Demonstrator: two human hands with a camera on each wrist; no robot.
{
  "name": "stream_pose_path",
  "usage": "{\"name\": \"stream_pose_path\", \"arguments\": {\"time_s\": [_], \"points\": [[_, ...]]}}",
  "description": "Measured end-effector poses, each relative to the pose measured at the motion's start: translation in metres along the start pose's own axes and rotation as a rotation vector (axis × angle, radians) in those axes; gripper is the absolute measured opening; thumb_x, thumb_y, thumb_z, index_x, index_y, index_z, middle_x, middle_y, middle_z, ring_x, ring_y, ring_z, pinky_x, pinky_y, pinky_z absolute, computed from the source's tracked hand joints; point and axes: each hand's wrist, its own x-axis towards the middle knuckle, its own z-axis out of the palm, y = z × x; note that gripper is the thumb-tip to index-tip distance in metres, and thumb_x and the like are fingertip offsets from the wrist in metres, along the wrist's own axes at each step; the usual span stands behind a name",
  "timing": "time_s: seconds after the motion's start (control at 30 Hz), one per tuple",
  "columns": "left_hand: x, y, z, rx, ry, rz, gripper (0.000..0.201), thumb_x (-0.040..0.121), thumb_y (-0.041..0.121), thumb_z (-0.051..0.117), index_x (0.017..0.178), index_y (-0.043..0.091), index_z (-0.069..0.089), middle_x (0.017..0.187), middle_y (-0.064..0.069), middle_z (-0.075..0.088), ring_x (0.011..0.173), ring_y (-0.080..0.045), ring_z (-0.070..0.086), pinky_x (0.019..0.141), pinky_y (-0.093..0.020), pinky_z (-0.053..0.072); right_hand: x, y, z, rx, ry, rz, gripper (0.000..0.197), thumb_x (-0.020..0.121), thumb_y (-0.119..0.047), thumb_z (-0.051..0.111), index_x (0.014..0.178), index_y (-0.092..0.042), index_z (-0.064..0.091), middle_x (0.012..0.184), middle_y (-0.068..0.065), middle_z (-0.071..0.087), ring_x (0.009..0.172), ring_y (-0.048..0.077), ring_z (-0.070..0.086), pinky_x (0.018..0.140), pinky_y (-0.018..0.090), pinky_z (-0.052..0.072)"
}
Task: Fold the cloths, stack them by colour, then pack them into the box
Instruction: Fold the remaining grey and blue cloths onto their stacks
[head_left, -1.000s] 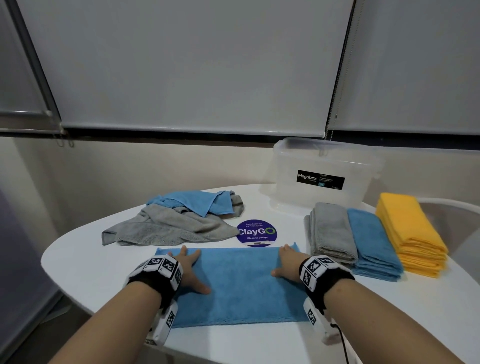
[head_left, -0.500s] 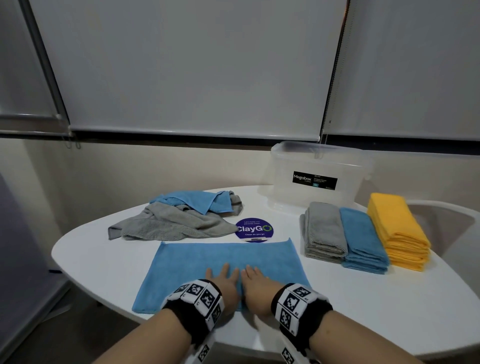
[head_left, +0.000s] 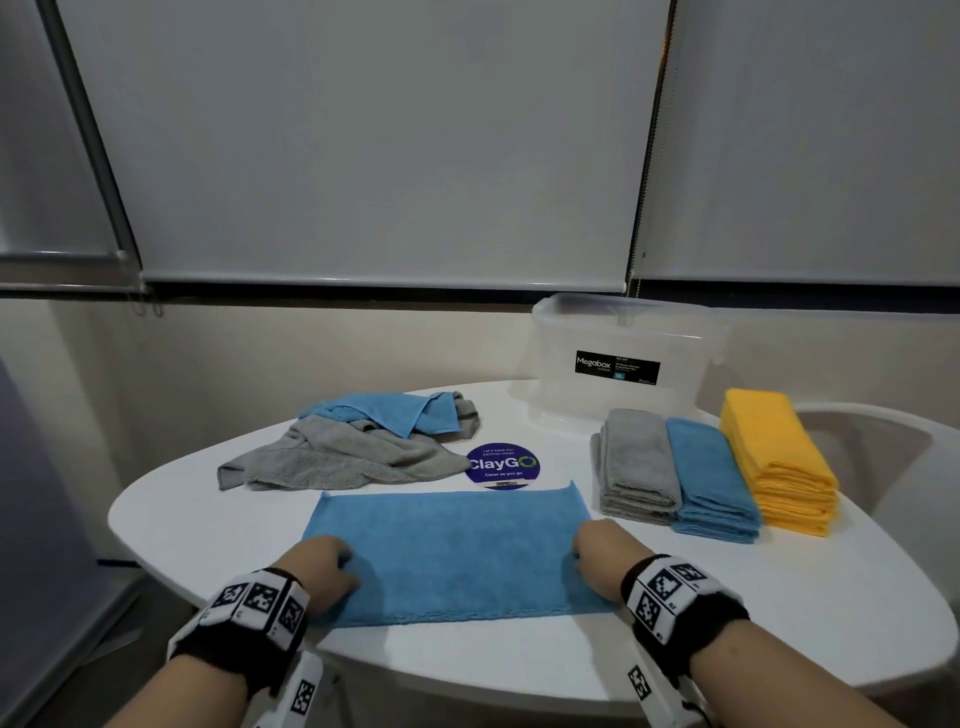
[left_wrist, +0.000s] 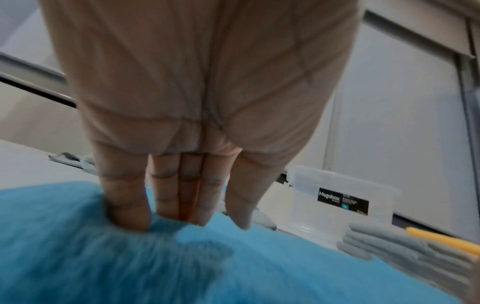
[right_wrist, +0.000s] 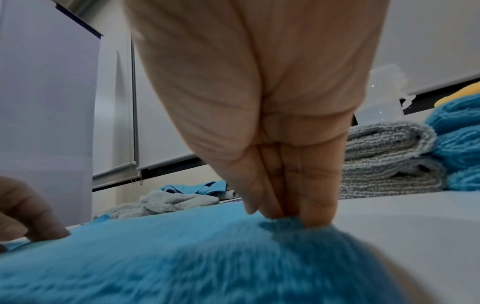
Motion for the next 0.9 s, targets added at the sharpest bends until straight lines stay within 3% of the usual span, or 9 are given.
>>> {"name": "stream_pose_path", "arguments": {"time_s": [0.1,0.17,0.23,0.37,0.47,0.63,0.8,0.87,0.9], "points": [[0.004,-0.001,-0.006,-0.104,-0.009,-0.048,0.020,0.083,0.030,0.065,0.098,0.019,0.072,0.101,0.003,0.070,0.094,-0.013,0.062,0.082,-0.021,0.048,-0.003,0.003,-0.007,-0.078,0.017,0.034,0.030,0.095,-0.002,0.039,0.117,0.000,0.059,0.124,0.017,0.060,0.114,0.029,0.057,0.078,0.029,0.037],[0.005,0.001,-0.013,-0.154,-0.034,-0.066,0.012,0.082,0.027,0.068,0.087,0.017,0.074,0.086,0.002,0.069,0.077,-0.012,0.061,0.067,-0.018,0.048,-0.002,0.009,-0.005,-0.062,0.033,0.081,0.030,0.094,-0.003,0.041,0.119,0.000,0.057,0.127,0.017,0.058,0.118,0.028,0.055,0.090,0.032,0.043],[0.009,0.001,-0.018,-0.168,-0.034,-0.131,0.010,0.080,0.024,0.070,0.078,0.015,0.070,0.079,-0.002,0.068,0.065,-0.014,0.060,0.055,-0.018,0.047,-0.003,0.018,-0.005,-0.020,0.050,0.130,0.029,0.092,-0.008,0.047,0.118,0.000,0.057,0.126,0.016,0.058,0.117,0.029,0.056,0.091,0.032,0.046],[0.015,-0.001,-0.018,-0.030,0.015,-0.267,0.017,0.075,0.031,0.066,0.075,0.016,0.057,0.096,-0.003,0.069,0.078,-0.018,0.060,0.062,-0.023,0.044,-0.006,0.036,-0.008,0.102,0.031,0.267,0.036,0.084,-0.023,0.064,0.115,-0.005,0.058,0.119,0.010,0.062,0.106,0.022,0.062,0.077,0.027,0.048],[0.007,0.006,-0.017,0.018,0.019,-0.324,0.022,0.079,0.033,0.065,0.092,0.016,0.060,0.102,-0.001,0.067,0.086,-0.019,0.062,0.067,-0.023,0.043,-0.009,0.045,-0.007,0.225,-0.005,0.343,0.045,0.079,-0.035,0.072,0.113,-0.008,0.057,0.115,0.007,0.063,0.095,0.019,0.060,0.068,0.023,0.043],[0.024,-0.002,-0.011,-0.034,-0.069,-0.338,0.046,0.061,0.045,0.071,0.094,0.014,0.066,0.090,-0.001,0.068,0.082,-0.020,0.064,0.068,-0.023,0.047,-0.009,0.045,-0.003,0.361,-0.045,0.349,0.040,0.081,-0.024,0.070,0.113,-0.004,0.057,0.110,0.009,0.065,0.096,0.020,0.062,0.068,0.024,0.045],[0.016,0.000,-0.018,-0.091,-0.093,-0.289,0.040,0.065,0.036,0.065,0.098,0.013,0.068,0.100,-0.002,0.069,0.090,-0.018,0.065,0.077,-0.023,0.052,-0.013,0.037,-0.007,0.353,-0.044,0.269,0.007,0.086,-0.016,0.058,0.091,-0.012,0.055,0.104,0.006,0.062,0.106,0.023,0.063,0.069,0.023,0.043],[0.019,-0.003,-0.020,-0.179,-0.120,-0.272,0.037,0.065,0.038,0.071,0.094,0.014,0.068,0.096,-0.002,0.068,0.085,-0.017,0.064,0.074,-0.022,0.051,-0.013,0.036,-0.010,0.342,-0.029,0.250,0.005,0.088,-0.013,0.055,0.083,-0.013,0.054,0.096,0.007,0.061,0.103,0.023,0.063,0.067,0.023,0.041],[0.016,-0.003,-0.023,-0.237,-0.124,-0.259,0.032,0.065,0.036,0.073,0.087,0.014,0.066,0.089,-0.003,0.067,0.078,-0.017,0.062,0.070,-0.022,0.049,-0.012,0.037,-0.012,0.365,-0.022,0.249,0.013,0.085,-0.012,0.056,0.073,-0.012,0.052,0.086,0.005,0.060,0.093,0.022,0.064,0.062,0.023,0.041]]}}
